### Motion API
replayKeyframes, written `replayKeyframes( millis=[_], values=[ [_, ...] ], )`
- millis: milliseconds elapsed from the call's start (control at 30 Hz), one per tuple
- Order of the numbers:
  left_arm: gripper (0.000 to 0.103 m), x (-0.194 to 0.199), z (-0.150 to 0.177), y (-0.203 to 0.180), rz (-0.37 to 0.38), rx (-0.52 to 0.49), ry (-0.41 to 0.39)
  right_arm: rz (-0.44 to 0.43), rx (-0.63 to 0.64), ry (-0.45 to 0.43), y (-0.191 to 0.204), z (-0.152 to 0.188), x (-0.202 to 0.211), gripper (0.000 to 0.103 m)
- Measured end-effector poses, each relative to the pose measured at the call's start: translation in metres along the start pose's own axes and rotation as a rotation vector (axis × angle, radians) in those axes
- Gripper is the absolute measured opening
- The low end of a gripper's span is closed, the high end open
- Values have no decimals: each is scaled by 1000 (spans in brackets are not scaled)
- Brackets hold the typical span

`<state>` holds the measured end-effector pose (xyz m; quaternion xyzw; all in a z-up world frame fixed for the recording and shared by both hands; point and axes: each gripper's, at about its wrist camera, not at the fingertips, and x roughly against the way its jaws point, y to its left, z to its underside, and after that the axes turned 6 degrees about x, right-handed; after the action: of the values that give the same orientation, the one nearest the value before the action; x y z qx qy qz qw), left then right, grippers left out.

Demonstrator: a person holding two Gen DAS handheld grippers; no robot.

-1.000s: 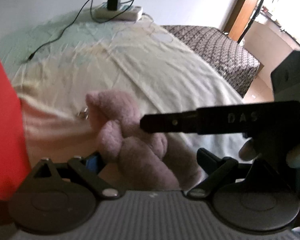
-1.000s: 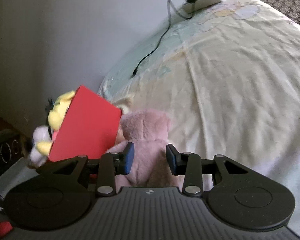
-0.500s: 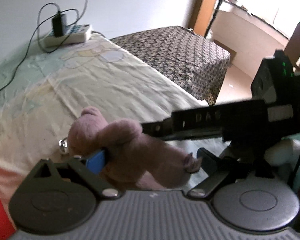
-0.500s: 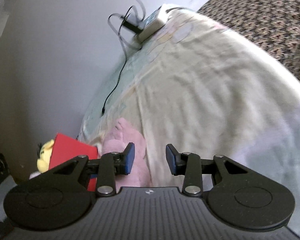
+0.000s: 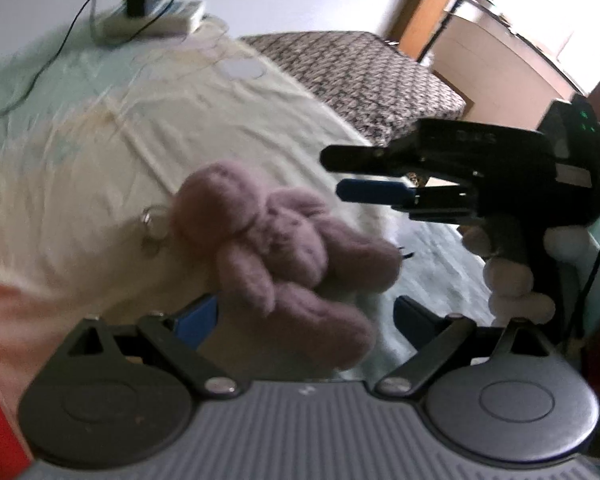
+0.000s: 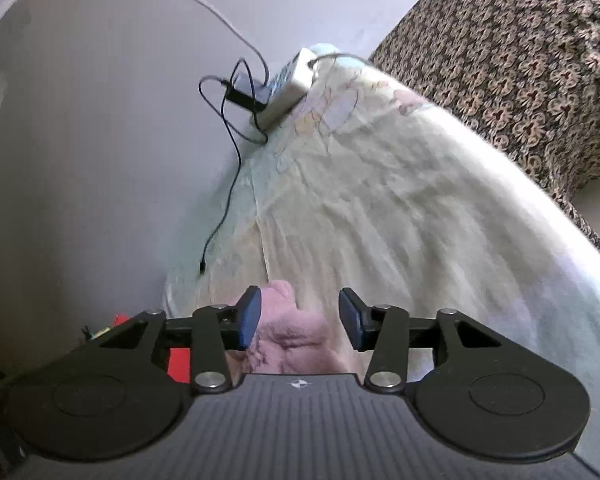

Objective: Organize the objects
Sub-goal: 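Close the right tool on the pink teddy bear and lift it, then carry the pink teddy bear with the right tool over the red box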

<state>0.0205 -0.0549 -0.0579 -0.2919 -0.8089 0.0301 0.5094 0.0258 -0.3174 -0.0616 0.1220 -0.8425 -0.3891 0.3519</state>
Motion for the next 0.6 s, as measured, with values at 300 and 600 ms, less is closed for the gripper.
replayKeyframes(
  millis=[300,600],
  values=[
    [94,-16,-2,3,29,50,39,-42,-2,97,3,17,-25,44],
    [94,-15,0,14,49,75,68,-83,-50,161,5,40,-10,40]
  ],
)
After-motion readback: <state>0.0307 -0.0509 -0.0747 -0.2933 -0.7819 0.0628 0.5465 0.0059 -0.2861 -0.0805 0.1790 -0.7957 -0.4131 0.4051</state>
